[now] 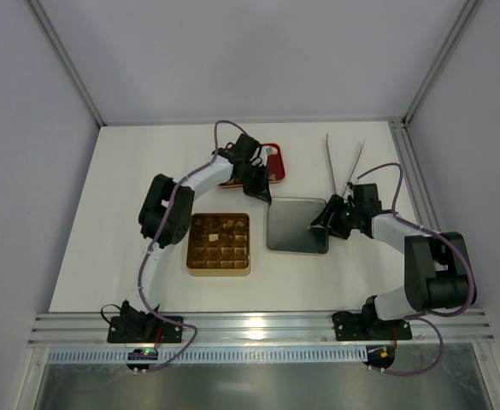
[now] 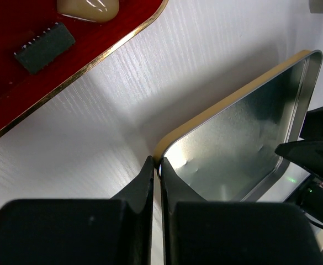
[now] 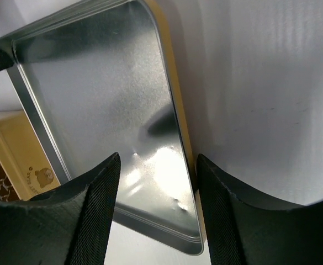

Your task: Pack the chocolate

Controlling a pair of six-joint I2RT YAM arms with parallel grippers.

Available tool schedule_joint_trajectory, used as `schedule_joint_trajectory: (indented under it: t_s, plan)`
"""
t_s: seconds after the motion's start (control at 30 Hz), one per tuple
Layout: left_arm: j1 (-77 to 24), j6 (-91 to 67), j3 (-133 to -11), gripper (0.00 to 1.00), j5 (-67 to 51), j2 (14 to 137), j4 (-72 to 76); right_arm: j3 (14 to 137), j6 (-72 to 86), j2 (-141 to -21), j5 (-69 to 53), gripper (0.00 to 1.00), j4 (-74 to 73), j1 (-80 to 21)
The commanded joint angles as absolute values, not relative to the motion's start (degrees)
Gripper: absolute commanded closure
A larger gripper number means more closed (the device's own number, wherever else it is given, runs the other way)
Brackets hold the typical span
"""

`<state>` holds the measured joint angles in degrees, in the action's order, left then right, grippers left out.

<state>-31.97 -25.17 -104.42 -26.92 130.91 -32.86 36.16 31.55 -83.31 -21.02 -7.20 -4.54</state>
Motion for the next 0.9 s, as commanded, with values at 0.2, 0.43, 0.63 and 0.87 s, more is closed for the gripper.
schedule_joint_trajectory:
  t_s: [0.2, 0.43, 0.63, 0.87]
  plan:
    - [-31.9, -26.19, -104.68, 1.0, -29.97, 130.17, -31.03, 34.1, 33.39, -84.38, -31.64, 0.47, -0.35, -4.75]
    - [-31.9, -26.45, -102.22, 1.0, -29.79, 128.15, -29.71, 34.01, 36.47, -83.15, -33.92, 0.64, 2.02, -4.57]
    - [-31.99, -26.02, -99.93, 1.0, -29.27, 125.16, -28.21, 33.93, 38.84, -80.25, -35.33, 0.83, 2.29, -4.13]
    - [-31.99, -24.79, -99.23, 0.73, -26.11, 121.12, -27.77, 35.33, 40.6, -76.29, -36.03, 0.96, 0.44, -3.34]
